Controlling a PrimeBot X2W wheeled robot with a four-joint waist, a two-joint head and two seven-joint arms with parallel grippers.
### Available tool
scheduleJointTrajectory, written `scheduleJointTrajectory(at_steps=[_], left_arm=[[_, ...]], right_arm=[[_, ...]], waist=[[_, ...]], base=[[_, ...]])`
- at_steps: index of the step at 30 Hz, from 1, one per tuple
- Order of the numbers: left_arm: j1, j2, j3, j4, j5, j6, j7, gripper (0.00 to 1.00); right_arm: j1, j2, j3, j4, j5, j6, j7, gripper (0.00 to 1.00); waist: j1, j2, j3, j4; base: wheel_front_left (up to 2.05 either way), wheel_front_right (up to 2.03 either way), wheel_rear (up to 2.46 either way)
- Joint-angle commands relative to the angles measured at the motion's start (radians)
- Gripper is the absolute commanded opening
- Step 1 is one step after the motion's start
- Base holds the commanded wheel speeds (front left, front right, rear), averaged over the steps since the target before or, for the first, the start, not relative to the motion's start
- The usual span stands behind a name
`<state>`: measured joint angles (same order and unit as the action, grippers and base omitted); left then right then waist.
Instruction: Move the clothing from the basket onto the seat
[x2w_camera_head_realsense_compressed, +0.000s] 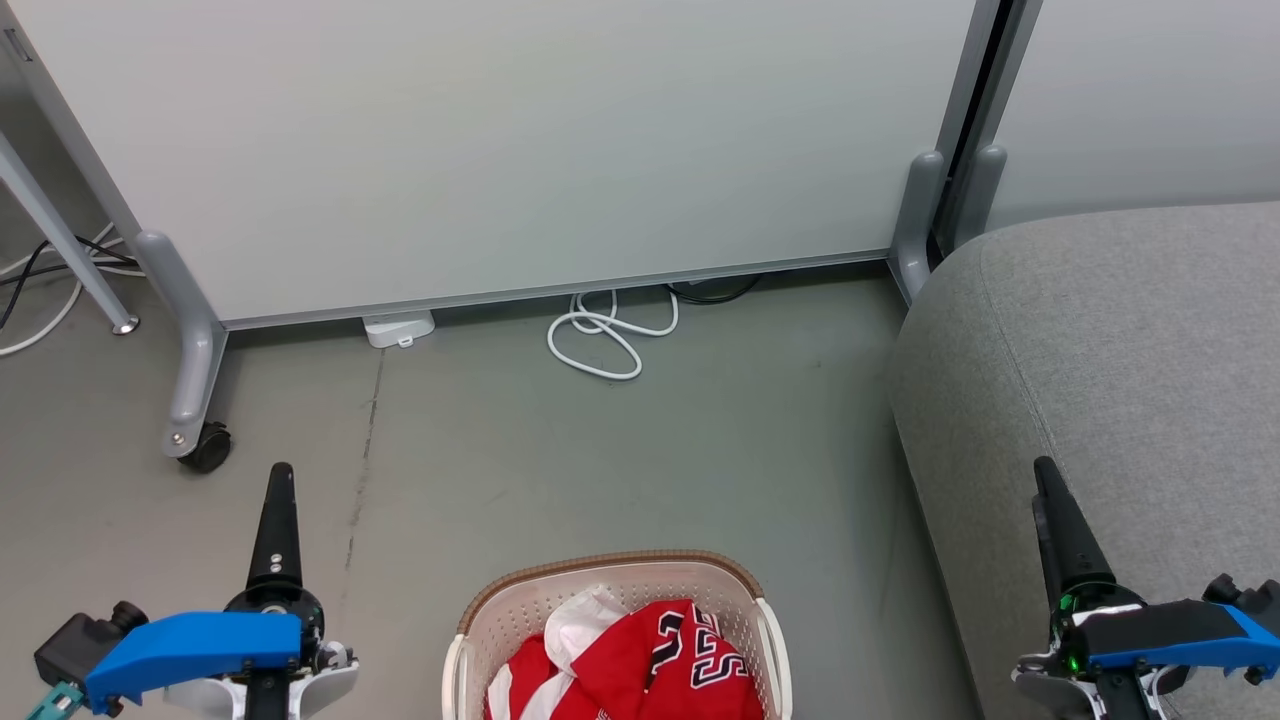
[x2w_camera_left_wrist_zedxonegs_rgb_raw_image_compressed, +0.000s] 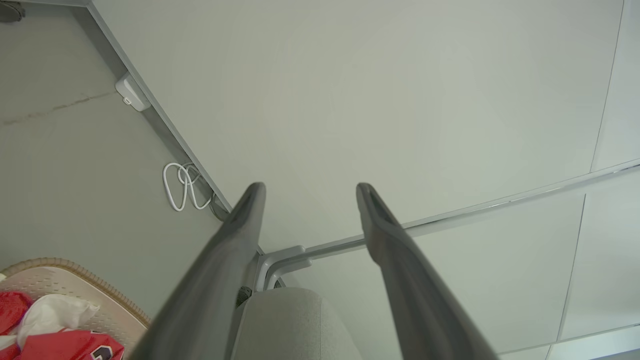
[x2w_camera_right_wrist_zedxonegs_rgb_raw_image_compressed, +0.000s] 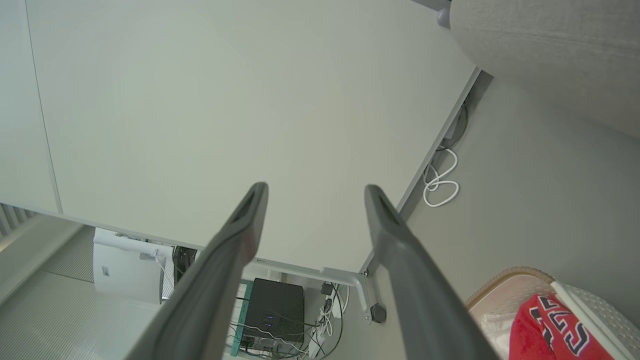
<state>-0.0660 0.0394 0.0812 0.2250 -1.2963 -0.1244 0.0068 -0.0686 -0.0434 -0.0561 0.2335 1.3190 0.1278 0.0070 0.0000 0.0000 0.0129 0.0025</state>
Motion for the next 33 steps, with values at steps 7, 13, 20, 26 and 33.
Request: scheduleJointTrajectory(at_steps=[7,13,20,26,33], left_arm=[[-0.040,0.008,-0.043,-0.047,0.195,0.020,-0.032,1.00],[-0.045,0.009,-0.079,-0.055,0.335,0.040,-0.055,1.00],[-0.057,0.020,-0.126,-0.049,0.498,0.070,-0.079,1.00],[-0.066,0.033,-0.162,-0.048,0.584,0.093,-0.099,1.00],[-0.073,0.046,-0.188,-0.047,0.654,0.110,-0.118,1.00]], right_arm=[[-0.034,-0.005,0.025,-0.032,-0.156,0.002,-0.032,1.00],[-0.039,-0.006,0.043,-0.036,-0.270,0.002,-0.055,1.00],[-0.046,-0.006,0.058,-0.034,-0.396,0.002,-0.079,1.00],[-0.051,-0.007,0.071,-0.037,-0.489,0.003,-0.099,1.00],[-0.053,-0.007,0.083,-0.043,-0.572,0.003,-0.117,1.00]], waist=[[0.0000,0.0000,0.003,0.002],[0.0000,0.0000,0.006,0.003],[0.0000,0.0000,0.010,0.003],[0.0000,0.0000,0.013,0.006],[0.0000,0.0000,0.014,0.007]], base=[[0.00,0.00,0.00],[0.00,0.00,0.00],[0.00,0.00,0.00],[0.00,0.00,0.00],[0.00,0.00,0.00]])
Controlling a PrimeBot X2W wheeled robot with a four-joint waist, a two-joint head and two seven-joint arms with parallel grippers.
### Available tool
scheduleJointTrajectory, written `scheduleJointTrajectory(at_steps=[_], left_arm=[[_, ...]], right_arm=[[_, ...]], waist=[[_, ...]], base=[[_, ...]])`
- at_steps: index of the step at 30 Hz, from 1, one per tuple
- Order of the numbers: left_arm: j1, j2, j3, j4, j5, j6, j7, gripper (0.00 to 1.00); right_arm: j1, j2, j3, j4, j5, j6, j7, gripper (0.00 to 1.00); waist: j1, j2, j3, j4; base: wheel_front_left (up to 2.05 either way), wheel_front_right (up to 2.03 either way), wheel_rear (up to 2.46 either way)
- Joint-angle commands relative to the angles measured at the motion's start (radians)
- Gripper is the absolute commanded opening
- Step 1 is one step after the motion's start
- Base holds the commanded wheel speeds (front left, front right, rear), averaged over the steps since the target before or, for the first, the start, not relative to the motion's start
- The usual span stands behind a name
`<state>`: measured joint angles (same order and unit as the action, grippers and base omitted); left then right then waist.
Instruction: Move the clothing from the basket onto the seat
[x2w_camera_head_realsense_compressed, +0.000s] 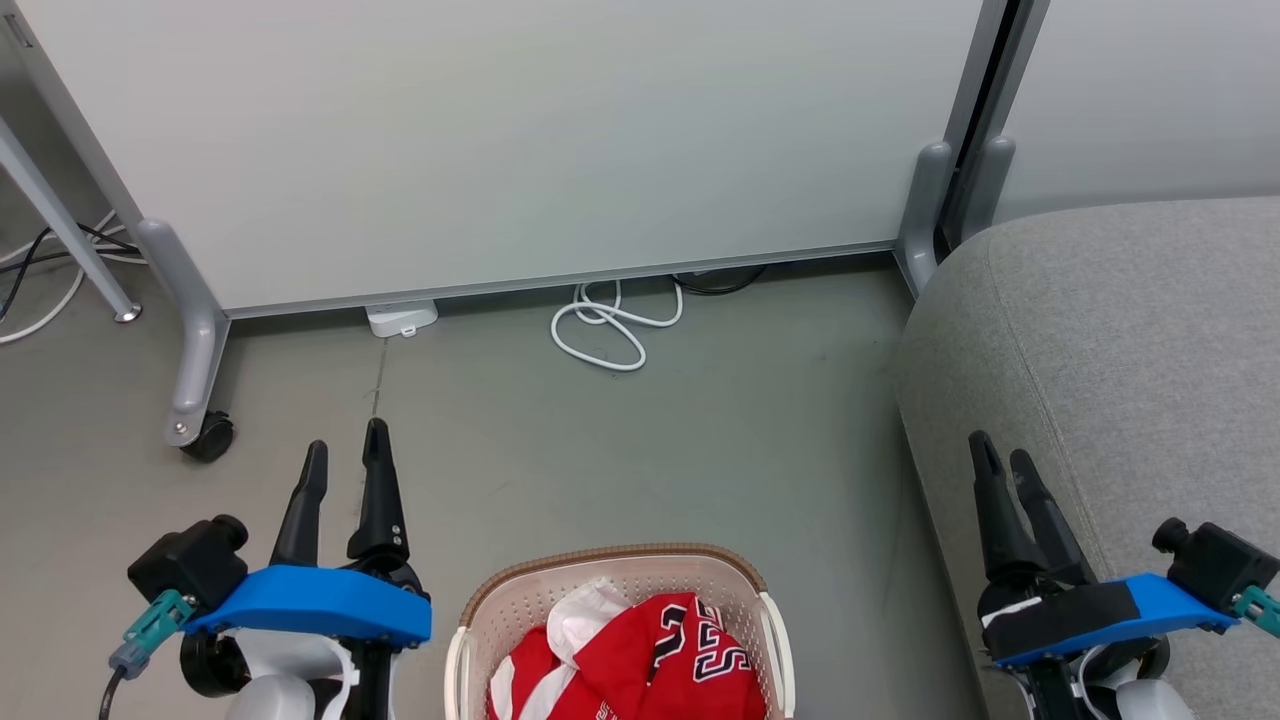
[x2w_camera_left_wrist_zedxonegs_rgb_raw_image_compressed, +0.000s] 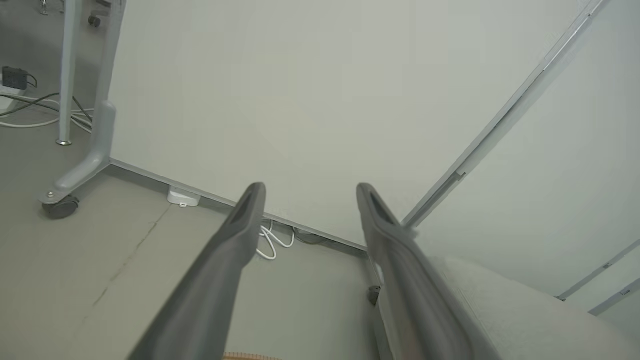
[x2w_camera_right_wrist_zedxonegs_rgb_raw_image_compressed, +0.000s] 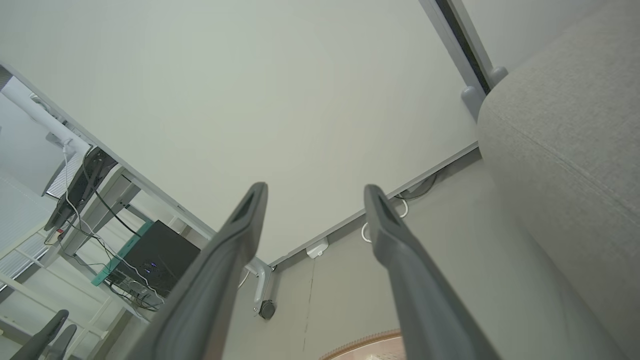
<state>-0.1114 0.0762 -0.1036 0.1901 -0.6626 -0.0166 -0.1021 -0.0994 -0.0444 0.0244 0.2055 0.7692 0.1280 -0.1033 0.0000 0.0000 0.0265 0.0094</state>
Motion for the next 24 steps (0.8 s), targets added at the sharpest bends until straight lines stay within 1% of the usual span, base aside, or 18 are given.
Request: scheduleJointTrajectory(at_steps=[1,10,24], left_arm=[[-0.030,0.011,-0.008,-0.013,0.032,0.005,-0.011,1.00],[-0.038,0.024,-0.044,-0.010,0.131,0.026,-0.037,1.00],[-0.048,0.037,-0.069,-0.008,0.261,0.030,-0.073,1.00]], right_arm=[[-0.023,-0.006,0.004,-0.016,-0.036,0.003,-0.010,1.00],[-0.029,-0.006,0.010,-0.016,-0.152,0.003,-0.036,1.00],[-0.036,-0.007,0.016,-0.014,-0.308,0.003,-0.071,1.00]], waist=[[0.0000,0.0000,0.000,0.000],[0.0000,0.0000,0.005,0.002],[0.0000,0.0000,0.011,0.008]], base=[[0.00,0.00,0.00],[0.00,0.00,0.00],[0.00,0.00,0.00]])
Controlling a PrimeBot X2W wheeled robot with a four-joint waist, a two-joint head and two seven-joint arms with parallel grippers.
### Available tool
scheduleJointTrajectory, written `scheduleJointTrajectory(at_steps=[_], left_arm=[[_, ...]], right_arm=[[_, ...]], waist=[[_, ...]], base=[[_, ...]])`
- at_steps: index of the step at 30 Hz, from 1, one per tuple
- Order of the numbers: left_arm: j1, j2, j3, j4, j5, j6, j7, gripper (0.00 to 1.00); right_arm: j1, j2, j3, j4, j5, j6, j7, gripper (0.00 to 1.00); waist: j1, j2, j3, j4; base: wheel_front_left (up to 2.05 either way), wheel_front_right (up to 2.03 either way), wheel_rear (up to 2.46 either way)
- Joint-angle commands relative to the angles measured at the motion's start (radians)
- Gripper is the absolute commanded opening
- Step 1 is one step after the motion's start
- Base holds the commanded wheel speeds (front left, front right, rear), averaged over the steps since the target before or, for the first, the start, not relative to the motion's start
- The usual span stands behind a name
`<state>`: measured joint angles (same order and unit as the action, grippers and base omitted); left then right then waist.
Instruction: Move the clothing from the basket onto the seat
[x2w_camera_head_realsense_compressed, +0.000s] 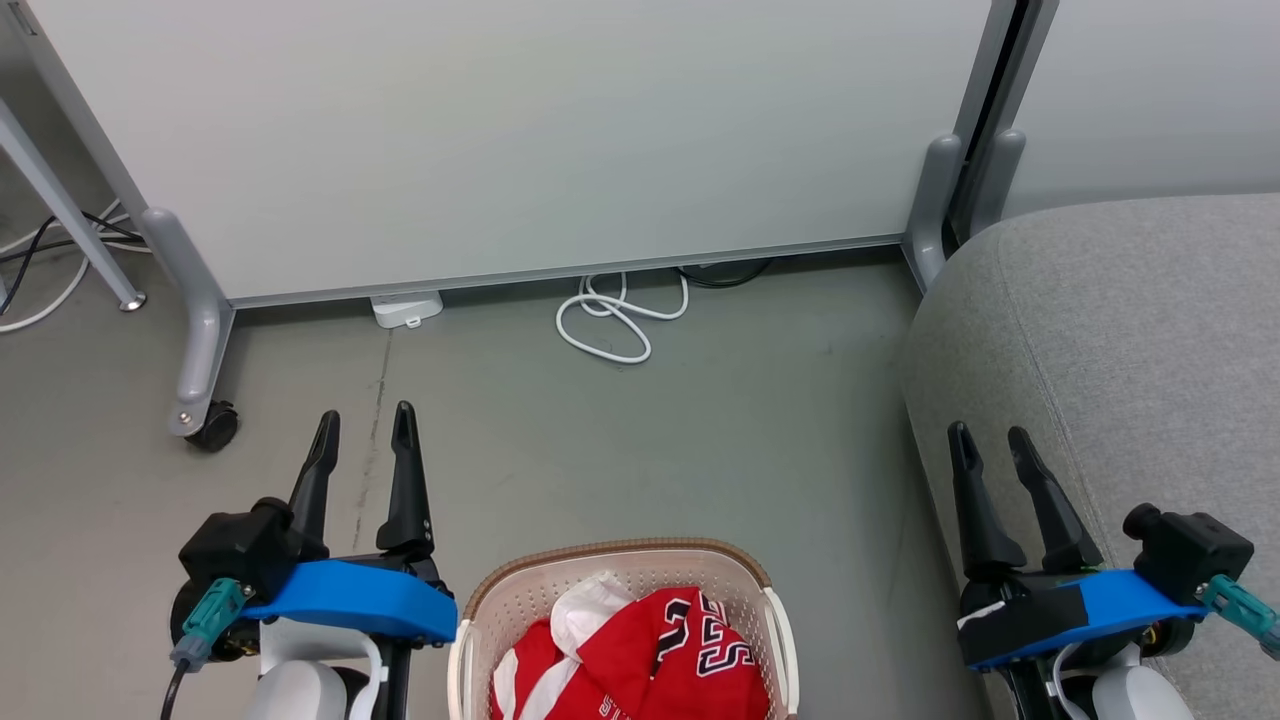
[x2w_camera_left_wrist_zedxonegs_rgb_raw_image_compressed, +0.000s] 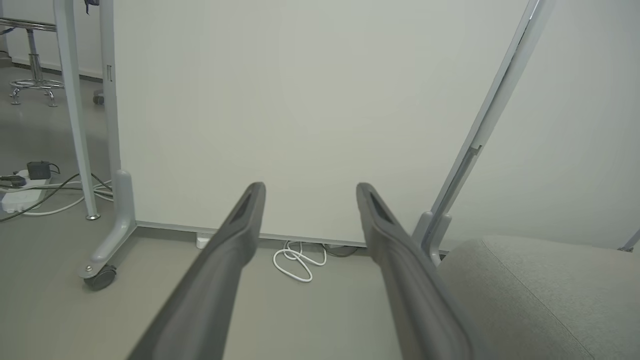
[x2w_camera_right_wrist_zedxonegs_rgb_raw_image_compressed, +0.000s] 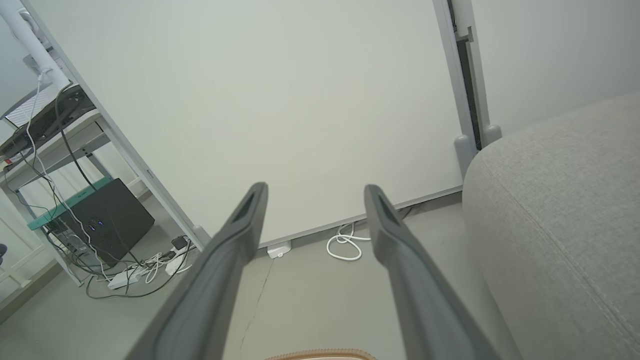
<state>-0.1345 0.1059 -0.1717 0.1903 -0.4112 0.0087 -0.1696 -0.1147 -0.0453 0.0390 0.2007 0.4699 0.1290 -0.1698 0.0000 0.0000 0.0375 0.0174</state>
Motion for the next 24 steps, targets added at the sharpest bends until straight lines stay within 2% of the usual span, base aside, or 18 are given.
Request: scheduleJointTrajectory(at_steps=[1,24], left_arm=[[-0.026,0.008,-0.003,-0.007,0.019,0.005,-0.008,1.00],[-0.045,0.005,-0.026,0.024,0.215,-0.010,-0.058,1.00]], right_arm=[[-0.022,-0.006,0.002,-0.009,-0.020,0.002,-0.007,1.00],[-0.032,-0.007,0.008,-0.003,-0.228,0.002,-0.058,1.00]], waist=[[0.0000,0.0000,0.000,0.000],[0.0000,0.0000,0.013,0.008]], base=[[0.00,0.00,0.00],[0.00,0.00,0.00]])
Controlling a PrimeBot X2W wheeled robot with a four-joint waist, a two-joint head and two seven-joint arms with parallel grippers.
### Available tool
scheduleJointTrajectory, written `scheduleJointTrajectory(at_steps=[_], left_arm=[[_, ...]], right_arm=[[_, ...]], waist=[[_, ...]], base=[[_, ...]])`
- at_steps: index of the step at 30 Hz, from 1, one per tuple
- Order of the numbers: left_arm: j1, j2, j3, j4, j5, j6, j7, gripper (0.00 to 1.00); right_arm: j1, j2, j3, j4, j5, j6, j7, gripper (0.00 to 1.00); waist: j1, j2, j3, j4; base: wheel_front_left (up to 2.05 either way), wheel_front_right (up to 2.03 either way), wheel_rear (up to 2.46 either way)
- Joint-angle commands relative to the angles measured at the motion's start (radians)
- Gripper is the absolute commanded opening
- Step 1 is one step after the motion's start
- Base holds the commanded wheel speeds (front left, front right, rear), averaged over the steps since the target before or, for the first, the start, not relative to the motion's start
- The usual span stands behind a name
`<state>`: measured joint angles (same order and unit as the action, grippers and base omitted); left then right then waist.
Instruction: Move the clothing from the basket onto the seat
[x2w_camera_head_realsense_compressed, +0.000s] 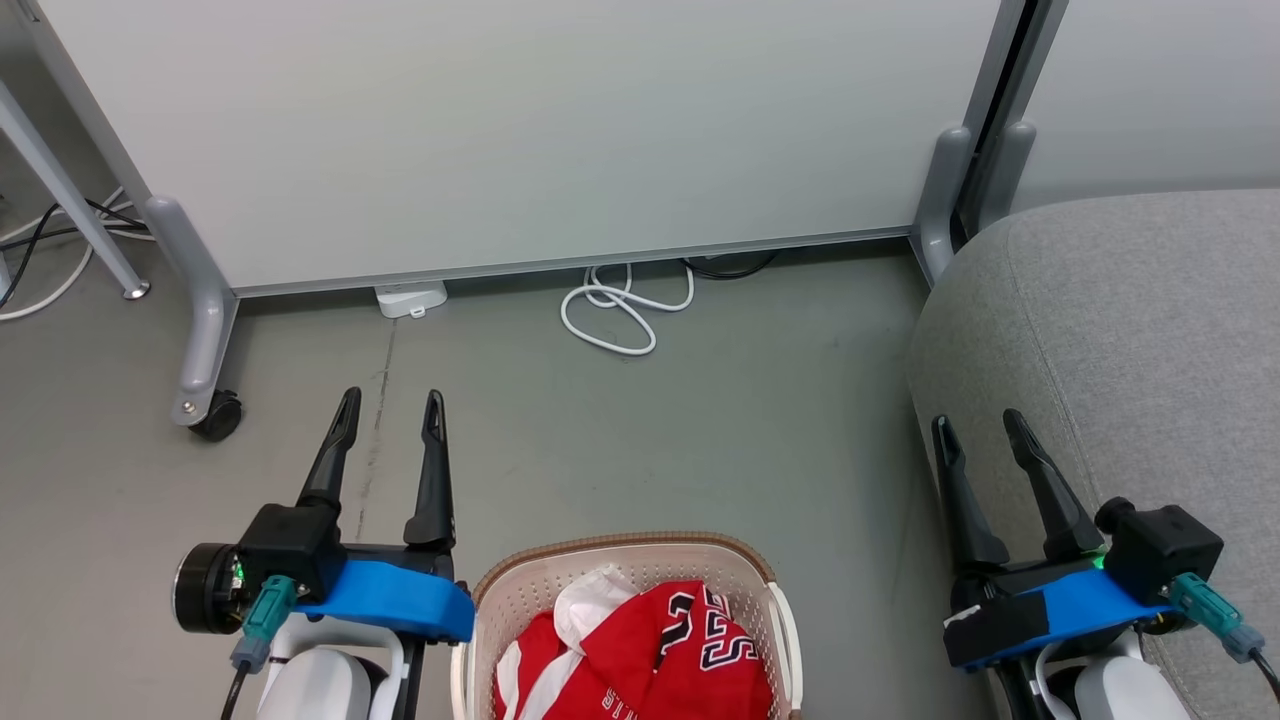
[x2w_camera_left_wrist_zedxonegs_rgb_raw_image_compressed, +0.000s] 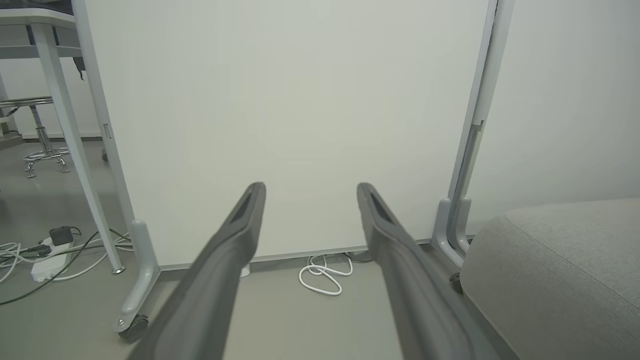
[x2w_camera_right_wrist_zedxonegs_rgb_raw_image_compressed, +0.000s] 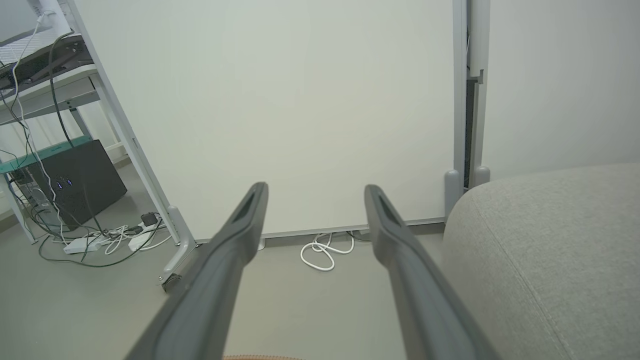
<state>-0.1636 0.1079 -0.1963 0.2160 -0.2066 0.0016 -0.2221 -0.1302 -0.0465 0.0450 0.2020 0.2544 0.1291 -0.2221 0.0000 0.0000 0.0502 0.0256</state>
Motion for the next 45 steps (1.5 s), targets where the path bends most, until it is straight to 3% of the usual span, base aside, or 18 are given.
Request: scheduleJointTrajectory(at_steps=[1,22,45], left_arm=[[-0.017,0.002,-0.002,-0.001,0.019,-0.003,-0.007,1.00],[-0.027,-0.014,-0.007,0.023,0.160,-0.031,-0.045,1.00],[-0.023,-0.042,0.028,0.050,0.131,-0.066,-0.045,1.00]], right_arm=[[-0.017,-0.006,0.003,-0.004,-0.021,0.002,-0.007,1.00],[-0.021,-0.006,0.019,0.007,-0.159,0.003,-0.046,1.00],[-0.022,-0.006,0.025,0.033,-0.134,0.003,-0.045,1.00]], waist=[[0.0000,0.0000,0.000,0.000],[0.0000,0.0000,0.004,0.013],[0.0000,0.0000,-0.004,0.019]], base=[[0.00,0.00,0.00],[0.00,0.00,0.00],[0.00,0.00,0.00]])
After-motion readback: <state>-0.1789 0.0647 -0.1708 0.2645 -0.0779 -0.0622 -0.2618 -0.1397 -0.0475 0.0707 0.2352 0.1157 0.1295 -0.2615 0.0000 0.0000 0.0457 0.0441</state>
